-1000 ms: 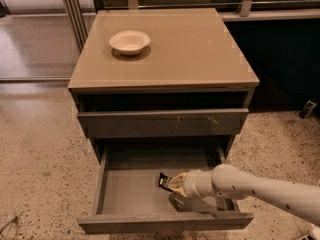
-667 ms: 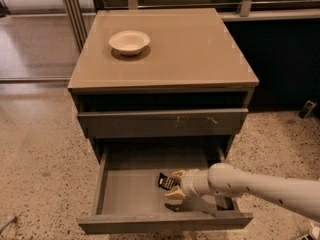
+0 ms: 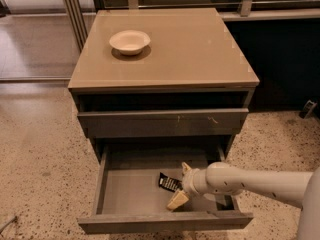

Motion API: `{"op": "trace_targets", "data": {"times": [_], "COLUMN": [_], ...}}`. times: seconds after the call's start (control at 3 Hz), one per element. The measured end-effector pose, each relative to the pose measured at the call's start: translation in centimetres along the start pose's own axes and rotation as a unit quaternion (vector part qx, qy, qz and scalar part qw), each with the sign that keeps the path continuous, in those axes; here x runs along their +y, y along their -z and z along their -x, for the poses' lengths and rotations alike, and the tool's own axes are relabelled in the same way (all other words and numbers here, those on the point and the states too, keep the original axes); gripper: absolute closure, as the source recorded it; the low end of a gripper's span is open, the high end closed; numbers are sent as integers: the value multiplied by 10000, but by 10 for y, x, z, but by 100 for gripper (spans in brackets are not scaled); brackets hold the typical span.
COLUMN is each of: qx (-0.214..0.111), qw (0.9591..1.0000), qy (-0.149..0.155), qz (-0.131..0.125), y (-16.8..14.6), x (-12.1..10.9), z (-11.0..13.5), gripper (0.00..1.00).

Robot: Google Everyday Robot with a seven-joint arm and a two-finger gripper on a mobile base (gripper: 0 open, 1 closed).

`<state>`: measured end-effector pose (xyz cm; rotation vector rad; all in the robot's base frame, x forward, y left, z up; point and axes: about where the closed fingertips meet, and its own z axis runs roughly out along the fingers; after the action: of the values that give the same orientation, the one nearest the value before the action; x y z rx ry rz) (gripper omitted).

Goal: Pick rxbar chocolate from middle drawer and place on counter

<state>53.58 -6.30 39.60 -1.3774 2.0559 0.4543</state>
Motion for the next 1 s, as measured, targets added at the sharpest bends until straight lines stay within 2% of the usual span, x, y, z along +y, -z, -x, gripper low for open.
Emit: {"op": "trace_targets", "data": {"times": [0.67, 1.0], "qx": [111, 189], "qw": [9999, 9998], "qy": [-56, -97], "qz": [-38, 32], "y": [-21, -32], "x": [-13, -15], "z": [-13, -18], "gripper": [0, 4]}}
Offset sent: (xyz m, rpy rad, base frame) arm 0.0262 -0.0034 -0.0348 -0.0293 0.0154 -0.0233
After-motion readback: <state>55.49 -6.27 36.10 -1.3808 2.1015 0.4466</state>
